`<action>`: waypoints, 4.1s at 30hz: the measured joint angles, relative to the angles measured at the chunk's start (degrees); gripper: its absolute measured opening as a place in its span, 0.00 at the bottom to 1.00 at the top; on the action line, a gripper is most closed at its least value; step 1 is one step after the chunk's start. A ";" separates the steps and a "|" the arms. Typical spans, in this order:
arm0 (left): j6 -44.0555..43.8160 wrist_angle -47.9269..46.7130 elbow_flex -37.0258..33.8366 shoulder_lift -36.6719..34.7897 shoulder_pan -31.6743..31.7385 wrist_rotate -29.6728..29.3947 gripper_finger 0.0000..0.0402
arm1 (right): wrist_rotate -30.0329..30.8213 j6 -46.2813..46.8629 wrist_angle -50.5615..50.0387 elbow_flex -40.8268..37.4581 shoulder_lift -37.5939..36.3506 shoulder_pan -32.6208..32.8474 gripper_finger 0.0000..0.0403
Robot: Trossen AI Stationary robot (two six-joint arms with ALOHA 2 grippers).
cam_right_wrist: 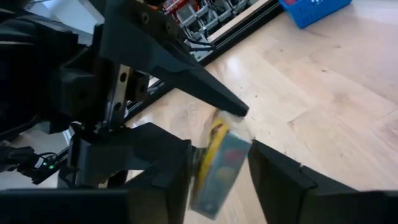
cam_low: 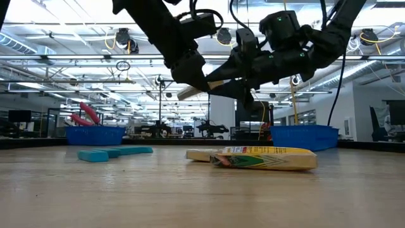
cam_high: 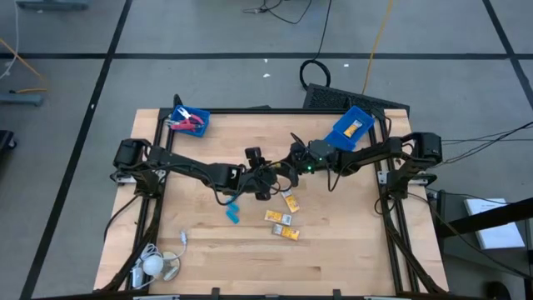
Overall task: Pick & Place School Supplies
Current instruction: Put the yellow crayon box into the top right blue basket
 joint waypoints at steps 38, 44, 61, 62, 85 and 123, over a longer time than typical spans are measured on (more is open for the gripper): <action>-13.25 -0.66 0.02 -10.78 -0.90 16.48 0.80 | -1.07 -8.53 -8.98 -0.03 -5.84 -1.20 0.08; -9.59 10.70 -7.04 -13.54 -1.28 20.63 0.81 | 3.64 -14.15 -22.84 0.00 -15.88 -2.30 0.07; -17.77 35.73 -23.43 -13.70 5.11 21.14 0.81 | 60.61 -25.97 -67.08 -0.04 -35.65 -7.63 0.09; -17.76 35.69 -23.43 -13.70 5.11 21.14 0.81 | 60.61 -26.05 -68.02 -0.07 -35.51 -9.14 0.08; -18.05 35.53 -23.43 -13.70 5.20 21.14 0.81 | 49.68 -42.68 -43.20 -15.57 -33.33 -35.82 0.12; -18.95 35.32 -23.43 -13.68 5.18 21.14 0.81 | 11.38 -21.75 -35.18 -16.46 -36.99 -35.61 0.51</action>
